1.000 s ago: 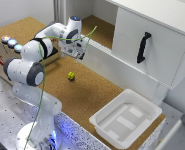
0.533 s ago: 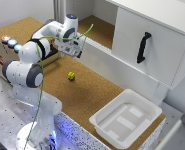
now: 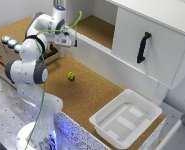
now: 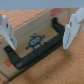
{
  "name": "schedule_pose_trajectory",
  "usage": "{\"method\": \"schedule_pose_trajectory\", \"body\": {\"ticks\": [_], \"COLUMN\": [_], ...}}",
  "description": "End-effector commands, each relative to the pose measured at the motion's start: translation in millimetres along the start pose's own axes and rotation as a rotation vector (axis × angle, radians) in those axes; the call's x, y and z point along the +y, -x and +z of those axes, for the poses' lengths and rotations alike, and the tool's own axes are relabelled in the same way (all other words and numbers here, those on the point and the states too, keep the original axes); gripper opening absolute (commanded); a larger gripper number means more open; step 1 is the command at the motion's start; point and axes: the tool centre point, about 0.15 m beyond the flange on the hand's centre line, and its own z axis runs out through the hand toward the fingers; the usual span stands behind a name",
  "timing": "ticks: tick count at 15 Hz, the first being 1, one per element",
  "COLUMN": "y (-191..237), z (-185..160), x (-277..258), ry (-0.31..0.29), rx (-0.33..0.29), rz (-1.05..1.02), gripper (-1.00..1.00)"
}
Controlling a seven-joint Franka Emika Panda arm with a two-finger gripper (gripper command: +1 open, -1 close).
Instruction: Switch off the green light
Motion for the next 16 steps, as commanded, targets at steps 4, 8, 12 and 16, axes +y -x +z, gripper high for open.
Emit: {"method": "schedule_pose_trajectory", "body": {"ticks": [4,8,12,16], "y": [-23.7,-32.1,-46.5,-56.0], "z": [-21.4,-28.4,-28.1,-16.5], "x": [-88.8,-135.7,-166.2,-186.4], "ry": [0.001,0.008,-0.040,-0.017], "rx": [-0.205,-0.084,-0.021,0.080], "rz": [-0.500,-0.547,-0.490,-0.332], "gripper": [1.00,1.00,1.00,-1.00]}}
